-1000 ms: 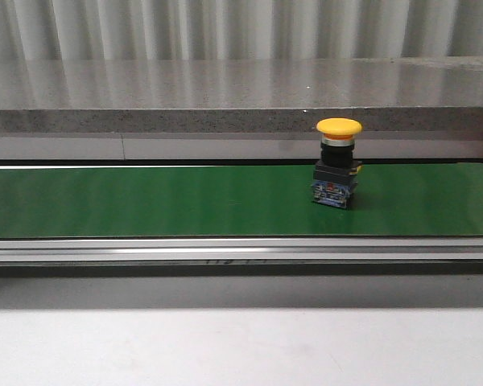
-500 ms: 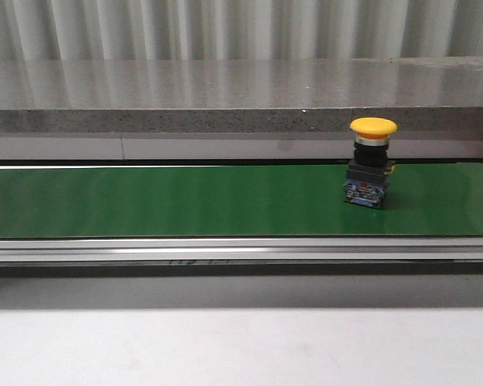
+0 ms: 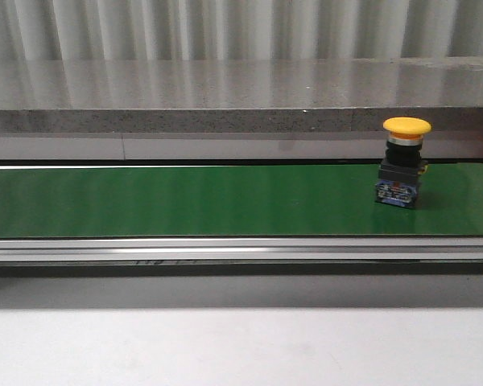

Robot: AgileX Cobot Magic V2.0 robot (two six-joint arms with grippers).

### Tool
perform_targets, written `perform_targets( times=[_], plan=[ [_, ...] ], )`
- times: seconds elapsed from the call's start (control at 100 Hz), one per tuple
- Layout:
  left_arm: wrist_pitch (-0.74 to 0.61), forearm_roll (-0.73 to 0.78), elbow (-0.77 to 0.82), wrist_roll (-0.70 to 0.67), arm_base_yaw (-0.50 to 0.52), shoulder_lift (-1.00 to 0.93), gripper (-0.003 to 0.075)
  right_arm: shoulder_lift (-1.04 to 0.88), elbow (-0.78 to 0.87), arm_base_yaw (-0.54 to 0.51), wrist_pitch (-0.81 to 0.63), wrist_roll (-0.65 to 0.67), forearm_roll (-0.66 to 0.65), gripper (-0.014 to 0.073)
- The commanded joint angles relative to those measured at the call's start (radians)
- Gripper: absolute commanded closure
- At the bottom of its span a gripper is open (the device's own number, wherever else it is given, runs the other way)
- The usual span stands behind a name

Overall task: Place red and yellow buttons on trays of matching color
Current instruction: 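Move the right gripper onto the arriving yellow button and grasp it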

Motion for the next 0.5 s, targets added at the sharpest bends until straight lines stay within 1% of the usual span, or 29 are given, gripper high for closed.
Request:
perform_targets(
  times=[0.0, 0.16, 0.3, 0.49],
  plan=[
    [-0.073, 0.011, -0.028, -0.002, -0.007, 0.004, 0.074, -0.044, -0.002, 0.0, -0.024, -0.017, 0.007, -0.0011],
    [-0.073, 0.011, -0.028, -0.002, -0.007, 0.004, 0.074, -0.044, 0.013, 0.015, -0.026, -0.066, 0.037, -0.0011],
    [-0.073, 0.011, -0.028, -0.002, -0.007, 0.004, 0.074, -0.042, 0.013, 0.072, -0.064, -0.106, 0.049, -0.0011],
    [-0.073, 0.011, -0.028, -0.002, -0.007, 0.004, 0.074, -0.009, 0.013, 0.14, -0.102, -0.125, 0.049, -0.0011]
  ],
)
